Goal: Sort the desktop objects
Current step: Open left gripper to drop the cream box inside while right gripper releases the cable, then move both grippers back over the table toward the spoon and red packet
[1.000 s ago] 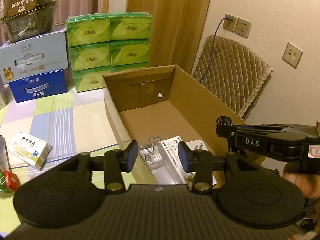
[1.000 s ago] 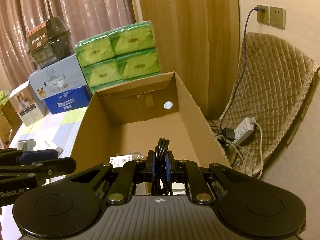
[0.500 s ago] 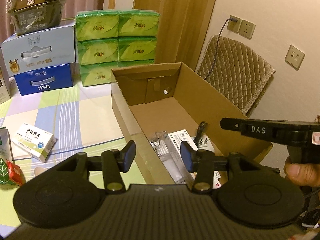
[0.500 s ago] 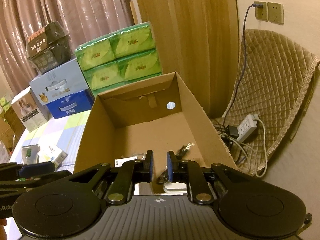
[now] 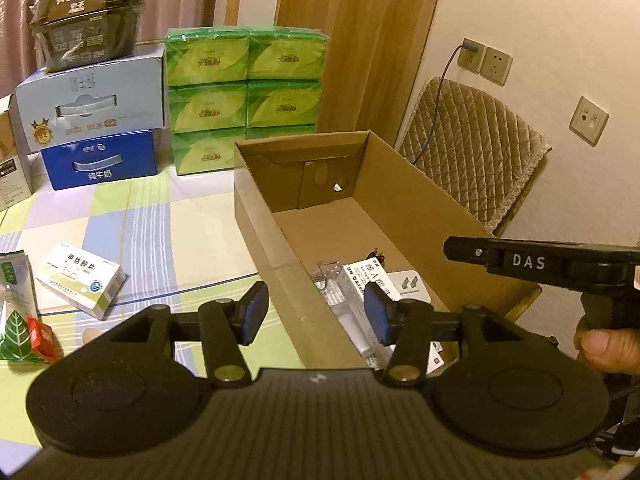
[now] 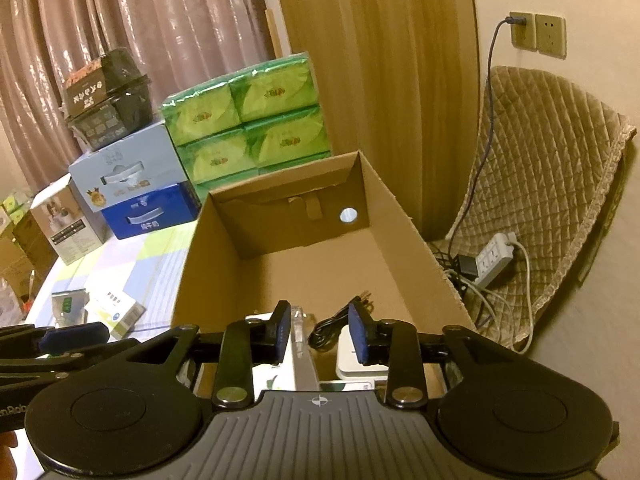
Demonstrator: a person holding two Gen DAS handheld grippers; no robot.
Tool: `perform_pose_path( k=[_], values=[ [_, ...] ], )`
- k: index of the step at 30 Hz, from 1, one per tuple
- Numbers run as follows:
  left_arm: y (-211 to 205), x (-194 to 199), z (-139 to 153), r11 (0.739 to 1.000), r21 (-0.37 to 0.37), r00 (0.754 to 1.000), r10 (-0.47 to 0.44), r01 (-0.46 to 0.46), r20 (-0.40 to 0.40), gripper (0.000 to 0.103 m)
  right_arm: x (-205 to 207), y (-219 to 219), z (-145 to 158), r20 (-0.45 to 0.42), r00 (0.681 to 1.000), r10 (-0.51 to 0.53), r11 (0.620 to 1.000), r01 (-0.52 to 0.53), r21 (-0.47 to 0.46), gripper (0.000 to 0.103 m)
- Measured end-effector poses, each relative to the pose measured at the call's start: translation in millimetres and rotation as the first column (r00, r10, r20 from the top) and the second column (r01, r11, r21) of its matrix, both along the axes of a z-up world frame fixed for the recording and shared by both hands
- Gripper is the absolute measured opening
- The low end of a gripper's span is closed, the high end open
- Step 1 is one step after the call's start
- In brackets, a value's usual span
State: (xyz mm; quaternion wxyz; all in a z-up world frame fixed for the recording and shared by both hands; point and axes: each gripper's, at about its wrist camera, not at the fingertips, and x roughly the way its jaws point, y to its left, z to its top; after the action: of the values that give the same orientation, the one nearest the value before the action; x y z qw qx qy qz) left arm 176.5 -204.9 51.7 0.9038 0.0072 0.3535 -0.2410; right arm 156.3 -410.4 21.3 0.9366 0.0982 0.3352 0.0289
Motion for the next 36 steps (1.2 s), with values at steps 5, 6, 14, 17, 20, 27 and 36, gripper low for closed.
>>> perform_pose_path(
  k=[5, 6, 14, 17, 20, 27, 36],
  values=[
    [11, -7, 4, 1.000, 0.007, 1.000, 0.014, -0.014, -0.001, 0.059, -9, 11, 8, 0.015, 1.000, 0.011, 1.000, -0.011, -0.003, 0.048],
    [13, -9, 5, 1.000, 0.013, 1.000, 0.018, -0.018, -0.001, 0.064, -11, 14, 10, 0.019, 1.000, 0.014, 1.000, -0.014, -0.004, 0.052],
    [39, -27, 12, 0.998, 0.037, 0.999, 0.052, -0.052, 0.008, 0.090, -26, 39, 24, 0.045, 0.998, 0.046, 0.999, -0.045, -0.018, 0.070],
    [50, -34, 13, 0.995, 0.068, 0.997, 0.075, -0.075, 0.003, 0.093, -31, 50, 29, 0.053, 0.997, 0.059, 0.998, -0.058, -0.023, 0.072],
    [62, -40, 12, 0.991, 0.098, 0.996, 0.094, -0.093, -0.003, 0.095, -36, 61, 35, 0.062, 0.995, 0.078, 0.997, -0.077, -0.023, 0.072],
    [109, -57, 5, 0.978, 0.107, 0.983, 0.181, -0.179, -0.017, 0.096, -49, 93, 41, 0.076, 0.987, 0.139, 0.990, -0.137, -0.028, 0.078],
    [173, -73, -4, 0.945, 0.160, 0.956, 0.293, -0.285, -0.029, 0.099, -60, 139, 40, 0.077, 0.971, 0.225, 0.974, -0.223, -0.034, 0.084]
  ],
)
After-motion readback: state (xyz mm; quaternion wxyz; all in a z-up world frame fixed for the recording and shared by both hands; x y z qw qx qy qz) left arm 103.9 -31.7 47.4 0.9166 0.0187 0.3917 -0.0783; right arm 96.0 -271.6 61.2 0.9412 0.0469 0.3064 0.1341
